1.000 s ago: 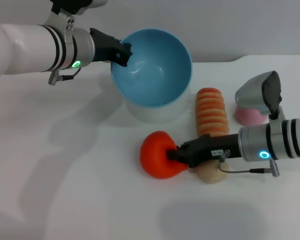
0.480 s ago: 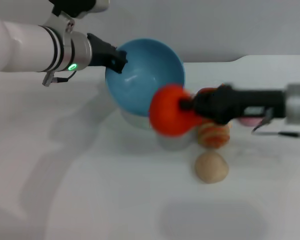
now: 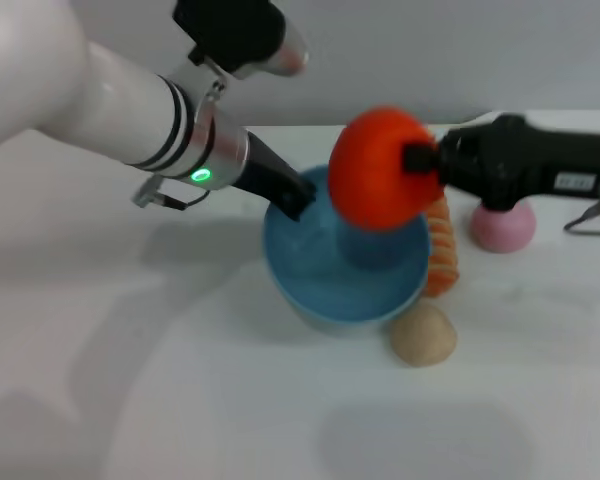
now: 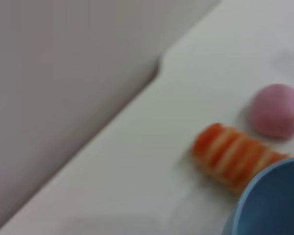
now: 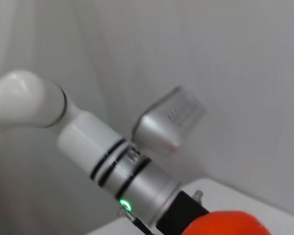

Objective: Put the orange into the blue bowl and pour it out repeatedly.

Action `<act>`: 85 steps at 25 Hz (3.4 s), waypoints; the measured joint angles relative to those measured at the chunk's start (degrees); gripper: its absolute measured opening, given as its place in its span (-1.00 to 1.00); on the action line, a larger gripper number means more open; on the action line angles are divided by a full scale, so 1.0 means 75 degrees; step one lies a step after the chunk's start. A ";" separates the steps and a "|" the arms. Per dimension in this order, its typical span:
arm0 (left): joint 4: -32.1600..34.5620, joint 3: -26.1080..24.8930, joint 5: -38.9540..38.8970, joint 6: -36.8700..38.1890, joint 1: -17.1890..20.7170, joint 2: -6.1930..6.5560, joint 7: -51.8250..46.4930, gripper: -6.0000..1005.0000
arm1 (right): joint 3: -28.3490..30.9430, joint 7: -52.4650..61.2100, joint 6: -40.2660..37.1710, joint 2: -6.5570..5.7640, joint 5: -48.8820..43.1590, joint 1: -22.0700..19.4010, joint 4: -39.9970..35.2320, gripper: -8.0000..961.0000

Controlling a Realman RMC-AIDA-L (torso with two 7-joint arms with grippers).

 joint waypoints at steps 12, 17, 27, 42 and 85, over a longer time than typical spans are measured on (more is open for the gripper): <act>-0.0050 0.0156 -0.0345 -0.0318 0.0076 0.0014 0.0024 -0.99 | -0.0287 -0.0501 0.0715 -0.0002 -0.0332 0.0021 0.1425 -0.73; -0.0068 0.0211 -0.0356 -0.0350 0.0079 0.0015 0.0014 -0.99 | -0.0194 -0.0480 0.0742 -0.0001 -0.0271 0.0036 0.1490 -0.68; -0.0795 0.0359 -0.0331 -0.0713 0.0134 0.0014 0.0006 -0.99 | -0.0008 -0.0522 0.0848 -0.0008 0.0914 -0.0495 0.1528 -0.26; -0.0863 0.0919 -0.0273 -0.0980 0.0207 0.0005 -0.0339 -0.98 | 0.0040 -0.0739 0.0909 -0.0007 0.0931 -0.0549 0.1834 0.12; -0.2469 0.6399 -0.1724 -1.5647 0.3681 -0.0037 -0.0482 0.61 | 0.1780 -1.0391 0.1388 0.0109 0.7994 -0.0981 0.7717 0.41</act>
